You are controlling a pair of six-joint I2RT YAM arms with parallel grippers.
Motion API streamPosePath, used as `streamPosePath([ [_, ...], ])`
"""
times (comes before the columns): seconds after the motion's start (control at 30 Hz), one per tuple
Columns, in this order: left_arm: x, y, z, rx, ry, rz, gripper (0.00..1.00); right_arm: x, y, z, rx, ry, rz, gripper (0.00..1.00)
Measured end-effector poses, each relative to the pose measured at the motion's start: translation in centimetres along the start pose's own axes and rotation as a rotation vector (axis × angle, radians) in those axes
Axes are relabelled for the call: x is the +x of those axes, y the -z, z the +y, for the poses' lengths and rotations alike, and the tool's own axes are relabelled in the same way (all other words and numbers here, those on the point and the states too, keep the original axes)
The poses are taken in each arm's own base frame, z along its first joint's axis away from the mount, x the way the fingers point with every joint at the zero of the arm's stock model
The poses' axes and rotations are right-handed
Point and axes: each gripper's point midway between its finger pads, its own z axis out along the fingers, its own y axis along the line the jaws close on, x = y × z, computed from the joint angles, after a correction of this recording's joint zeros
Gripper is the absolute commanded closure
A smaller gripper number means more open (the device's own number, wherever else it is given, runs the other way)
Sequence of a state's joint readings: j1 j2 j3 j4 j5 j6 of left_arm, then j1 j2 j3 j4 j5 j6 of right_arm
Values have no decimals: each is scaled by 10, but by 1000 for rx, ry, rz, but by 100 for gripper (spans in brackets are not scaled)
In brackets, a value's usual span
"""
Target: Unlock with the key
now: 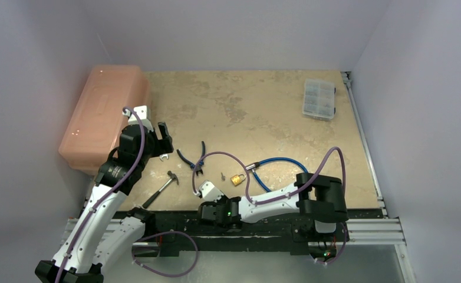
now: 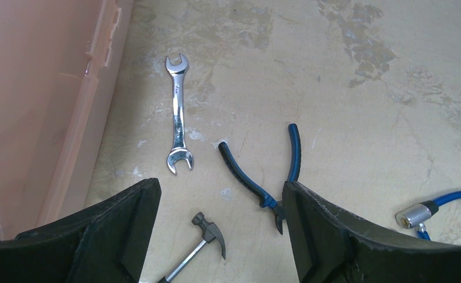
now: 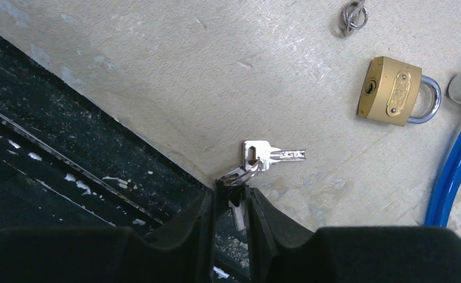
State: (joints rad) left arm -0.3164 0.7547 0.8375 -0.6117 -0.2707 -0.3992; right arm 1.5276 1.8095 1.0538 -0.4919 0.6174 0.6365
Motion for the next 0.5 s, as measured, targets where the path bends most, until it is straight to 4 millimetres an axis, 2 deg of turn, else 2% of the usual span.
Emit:
streamPosePath([
  [0.27,0,0,0,0,0,-1,19,2,5,-6,0,-21,1,100],
  [0.5,0,0,1,-3,0,-3,19,-9,13,-35,65,-53,-41,100],
])
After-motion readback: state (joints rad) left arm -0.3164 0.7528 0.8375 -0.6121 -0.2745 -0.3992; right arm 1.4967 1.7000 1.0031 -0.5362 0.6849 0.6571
